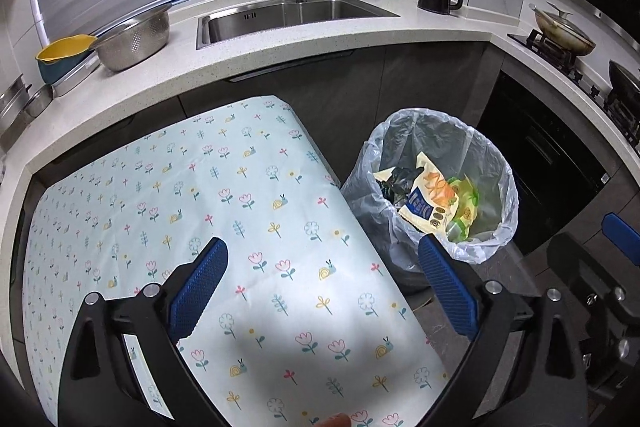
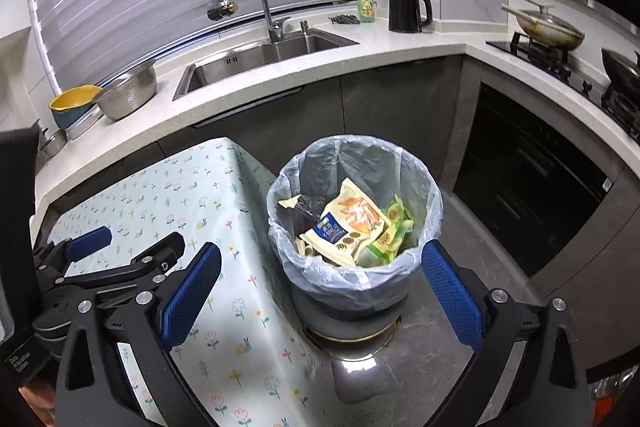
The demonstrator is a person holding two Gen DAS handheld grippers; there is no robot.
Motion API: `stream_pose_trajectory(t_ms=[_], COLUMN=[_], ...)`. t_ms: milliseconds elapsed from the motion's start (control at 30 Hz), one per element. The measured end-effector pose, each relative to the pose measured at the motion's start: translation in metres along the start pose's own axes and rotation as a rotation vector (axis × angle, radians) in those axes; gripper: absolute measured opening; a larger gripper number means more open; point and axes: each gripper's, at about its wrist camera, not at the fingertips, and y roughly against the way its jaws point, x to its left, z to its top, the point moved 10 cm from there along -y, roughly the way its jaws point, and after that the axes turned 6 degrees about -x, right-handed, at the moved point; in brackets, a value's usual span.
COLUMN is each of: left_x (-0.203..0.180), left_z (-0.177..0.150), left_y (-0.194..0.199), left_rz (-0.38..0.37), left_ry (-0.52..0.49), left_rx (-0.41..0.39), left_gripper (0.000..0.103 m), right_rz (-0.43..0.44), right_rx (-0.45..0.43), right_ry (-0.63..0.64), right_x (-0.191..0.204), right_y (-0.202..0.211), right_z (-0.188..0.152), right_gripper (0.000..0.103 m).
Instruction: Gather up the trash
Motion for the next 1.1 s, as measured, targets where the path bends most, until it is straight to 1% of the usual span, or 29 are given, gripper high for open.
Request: stream_pose_trajectory(t_ms=[300,533,867,1100], left_x=[-0.005,-0.007,-0.009,-0.009], left_z=[-0.01,-0.013,-0.025,-0.028], left_y=[-0.002,0.0,0.0,0.002], left_rz=[0.014,0.024,0.031,0.032], left_ry=[-0.002,-0.009,0.005,0.002], left_rx=[0.015,0.014,0.031,0.029], left_gripper=[0.092,0.092,0.092,0.092], right_rz=[-0.033,-0.035,-0.044,-0.041], right_rx=[0.026,0.027,0.03,0.032], right_ry=[0.012,0.025,0.066,0.066], right_x=[-0.016,-0.018,-0.017,-0.018], right_y=[-0.002,-0.001,0.001,0.002], right_z=[-0.011,-0.015,-0.023,-0.024], right_gripper=[0.097,0.097,0.097,0.097])
